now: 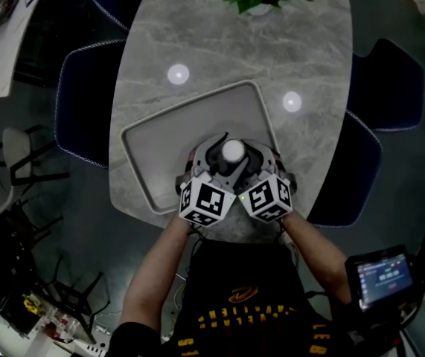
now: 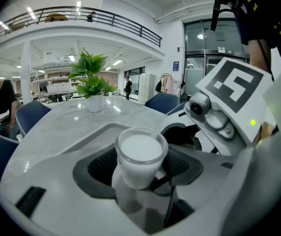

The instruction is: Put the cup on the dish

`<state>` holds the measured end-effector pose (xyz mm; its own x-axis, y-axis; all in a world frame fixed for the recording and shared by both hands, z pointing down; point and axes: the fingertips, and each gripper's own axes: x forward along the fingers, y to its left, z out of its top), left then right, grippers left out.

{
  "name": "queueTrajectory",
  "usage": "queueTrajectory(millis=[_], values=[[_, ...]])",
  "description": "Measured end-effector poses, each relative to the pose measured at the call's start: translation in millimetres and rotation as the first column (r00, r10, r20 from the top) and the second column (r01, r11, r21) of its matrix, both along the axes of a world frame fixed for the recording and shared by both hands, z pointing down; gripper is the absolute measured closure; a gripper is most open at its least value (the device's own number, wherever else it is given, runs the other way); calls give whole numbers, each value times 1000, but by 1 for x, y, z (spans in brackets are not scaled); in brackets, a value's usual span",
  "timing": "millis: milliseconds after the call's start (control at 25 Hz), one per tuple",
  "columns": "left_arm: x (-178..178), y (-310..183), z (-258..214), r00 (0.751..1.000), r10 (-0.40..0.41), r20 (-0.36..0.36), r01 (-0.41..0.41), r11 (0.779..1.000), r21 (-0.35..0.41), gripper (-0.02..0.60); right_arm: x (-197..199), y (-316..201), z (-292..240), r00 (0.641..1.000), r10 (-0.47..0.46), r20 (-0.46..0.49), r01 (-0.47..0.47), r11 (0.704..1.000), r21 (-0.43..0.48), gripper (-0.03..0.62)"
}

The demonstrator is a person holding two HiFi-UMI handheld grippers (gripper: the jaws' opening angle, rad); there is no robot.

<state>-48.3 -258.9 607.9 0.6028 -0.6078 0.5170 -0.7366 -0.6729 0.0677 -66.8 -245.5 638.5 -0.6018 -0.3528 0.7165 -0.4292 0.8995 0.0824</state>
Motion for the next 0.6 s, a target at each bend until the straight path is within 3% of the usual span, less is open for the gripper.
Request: queueTrajectory(millis=[200,600], values=[[-3,0,1,998,-33,-44,32,999,-17,316,0,0,1,1000,1,1,-1,1000,-7,358],[-6,1,4,998,-51,-44,50,998,-33,272,1,4,4,1000,-1,15,2,999,-38,358]])
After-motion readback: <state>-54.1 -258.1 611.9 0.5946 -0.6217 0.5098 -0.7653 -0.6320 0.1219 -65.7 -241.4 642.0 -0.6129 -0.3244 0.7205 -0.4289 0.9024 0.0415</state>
